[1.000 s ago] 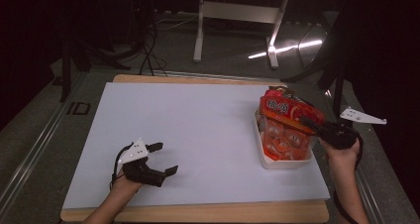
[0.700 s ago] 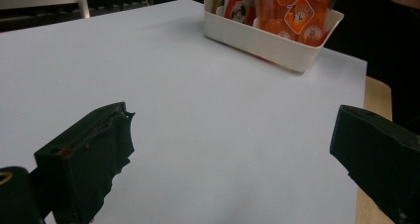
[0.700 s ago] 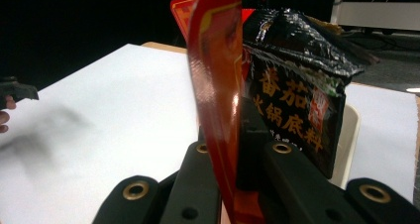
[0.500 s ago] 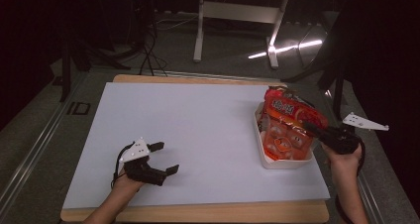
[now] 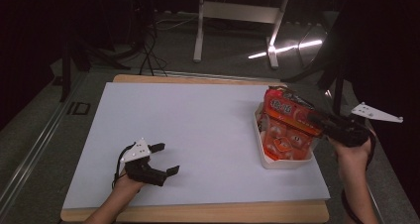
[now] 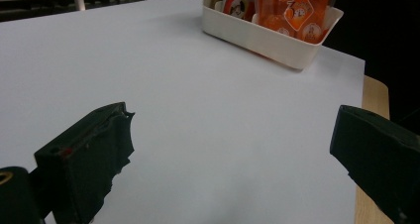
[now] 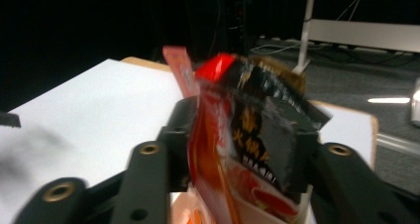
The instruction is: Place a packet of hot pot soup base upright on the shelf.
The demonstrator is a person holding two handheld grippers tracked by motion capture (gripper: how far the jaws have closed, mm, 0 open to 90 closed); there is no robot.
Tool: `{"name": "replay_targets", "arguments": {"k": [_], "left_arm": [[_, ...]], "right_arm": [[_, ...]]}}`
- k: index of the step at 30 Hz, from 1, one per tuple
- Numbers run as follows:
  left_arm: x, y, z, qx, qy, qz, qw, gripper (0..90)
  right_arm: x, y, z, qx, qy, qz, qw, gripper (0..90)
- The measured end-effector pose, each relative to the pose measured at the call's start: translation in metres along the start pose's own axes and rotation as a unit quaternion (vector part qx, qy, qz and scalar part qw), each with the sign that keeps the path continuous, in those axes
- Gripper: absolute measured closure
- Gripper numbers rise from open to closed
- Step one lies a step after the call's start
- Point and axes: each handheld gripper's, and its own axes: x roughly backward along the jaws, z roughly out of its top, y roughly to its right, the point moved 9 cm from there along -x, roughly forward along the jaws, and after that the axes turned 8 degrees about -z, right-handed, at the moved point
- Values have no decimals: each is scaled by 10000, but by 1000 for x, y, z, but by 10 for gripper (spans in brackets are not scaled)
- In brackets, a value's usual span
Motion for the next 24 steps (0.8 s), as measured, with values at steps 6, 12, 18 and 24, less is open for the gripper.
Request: {"name": "replay_targets", "arguments": {"k": [6, 12, 18, 24], "left_arm": [[2, -1, 1, -4, 17, 28, 10000, 27], [2, -2, 1, -4, -2, 33, 10000, 27], [2, -1, 1, -9, 4, 28, 10000, 27], [2, -1, -2, 8, -57, 38, 10000, 27]], "right_arm": [[7, -10, 28, 201, 181, -68, 9996, 428], [14, -28, 50, 248, 412, -19, 9988, 260], [11, -53, 56, 212, 411, 330, 9984, 136], [1, -82, 44, 399, 291, 636, 9968, 137]]}}
